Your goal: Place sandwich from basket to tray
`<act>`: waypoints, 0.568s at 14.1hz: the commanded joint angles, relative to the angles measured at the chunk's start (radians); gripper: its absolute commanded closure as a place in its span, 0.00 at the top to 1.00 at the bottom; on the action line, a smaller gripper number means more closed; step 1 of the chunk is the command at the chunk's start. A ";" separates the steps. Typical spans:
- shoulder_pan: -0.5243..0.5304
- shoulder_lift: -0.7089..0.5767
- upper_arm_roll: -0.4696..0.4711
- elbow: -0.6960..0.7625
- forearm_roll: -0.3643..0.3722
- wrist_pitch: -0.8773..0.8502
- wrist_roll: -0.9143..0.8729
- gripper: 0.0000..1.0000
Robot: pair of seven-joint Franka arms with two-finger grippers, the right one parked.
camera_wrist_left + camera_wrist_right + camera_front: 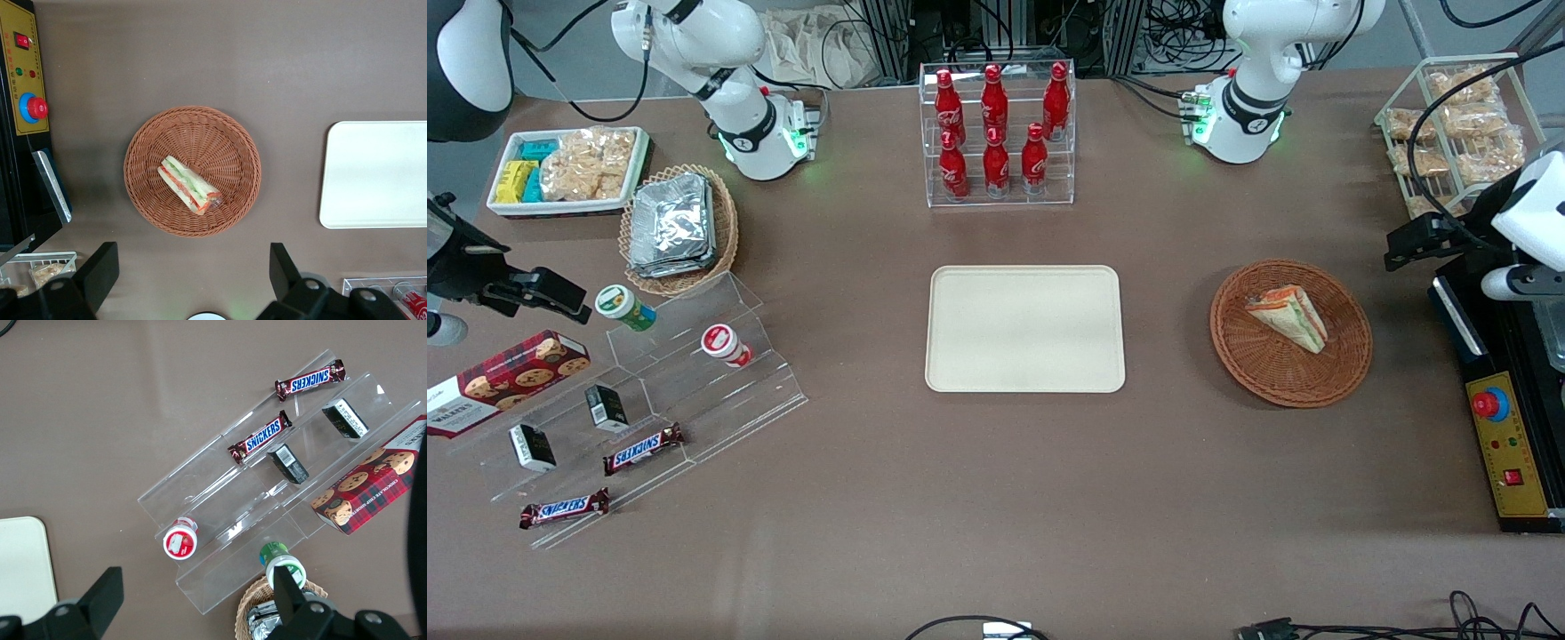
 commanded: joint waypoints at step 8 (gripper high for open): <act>0.002 0.003 0.010 -0.030 0.009 0.024 -0.012 1.00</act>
